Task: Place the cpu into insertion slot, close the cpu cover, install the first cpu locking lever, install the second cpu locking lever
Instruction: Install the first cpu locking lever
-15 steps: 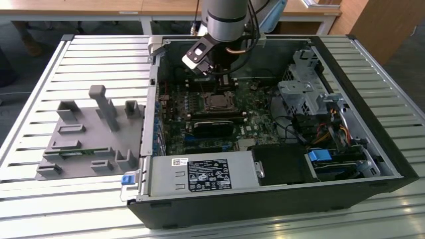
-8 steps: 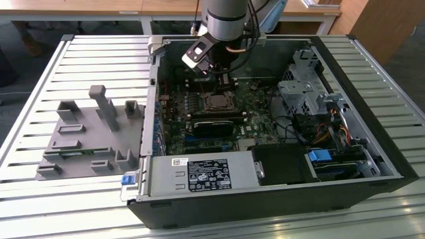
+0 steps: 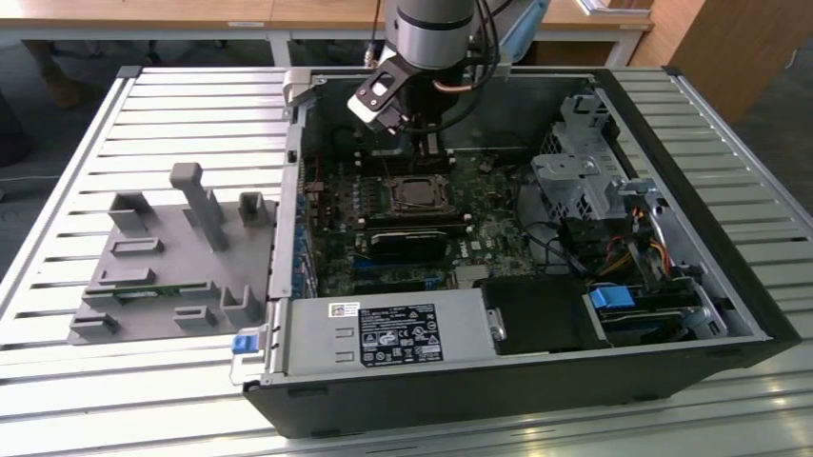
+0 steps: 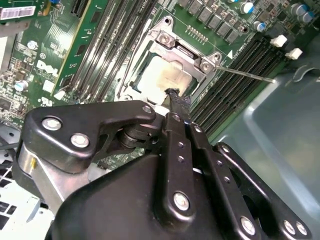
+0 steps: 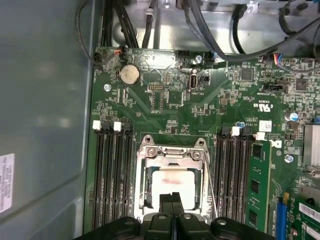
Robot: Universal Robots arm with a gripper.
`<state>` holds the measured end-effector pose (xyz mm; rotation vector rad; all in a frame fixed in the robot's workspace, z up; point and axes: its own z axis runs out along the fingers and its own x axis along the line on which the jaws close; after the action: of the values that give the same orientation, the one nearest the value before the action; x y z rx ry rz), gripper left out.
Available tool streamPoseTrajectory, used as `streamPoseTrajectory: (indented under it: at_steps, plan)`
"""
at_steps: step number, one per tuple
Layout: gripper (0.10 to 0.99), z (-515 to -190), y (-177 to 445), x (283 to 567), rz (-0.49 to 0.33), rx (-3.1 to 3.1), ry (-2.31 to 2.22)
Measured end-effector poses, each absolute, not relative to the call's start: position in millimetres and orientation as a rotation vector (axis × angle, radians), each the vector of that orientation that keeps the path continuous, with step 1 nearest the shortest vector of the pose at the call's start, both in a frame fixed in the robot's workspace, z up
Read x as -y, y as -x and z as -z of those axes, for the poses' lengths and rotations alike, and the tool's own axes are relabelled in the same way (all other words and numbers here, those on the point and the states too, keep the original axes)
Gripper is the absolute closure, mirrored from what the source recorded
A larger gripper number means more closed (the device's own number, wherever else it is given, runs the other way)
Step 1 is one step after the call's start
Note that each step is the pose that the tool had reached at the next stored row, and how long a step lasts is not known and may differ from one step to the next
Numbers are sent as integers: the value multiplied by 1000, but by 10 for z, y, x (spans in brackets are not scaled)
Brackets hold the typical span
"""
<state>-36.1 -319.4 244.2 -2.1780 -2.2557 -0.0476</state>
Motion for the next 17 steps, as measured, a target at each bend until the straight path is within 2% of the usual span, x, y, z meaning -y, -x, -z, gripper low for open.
streamPoseTrajectory:
  at_steps: [17]
  plan:
    - [980, -2814, 361, 3194, 42, 2282, 2155]
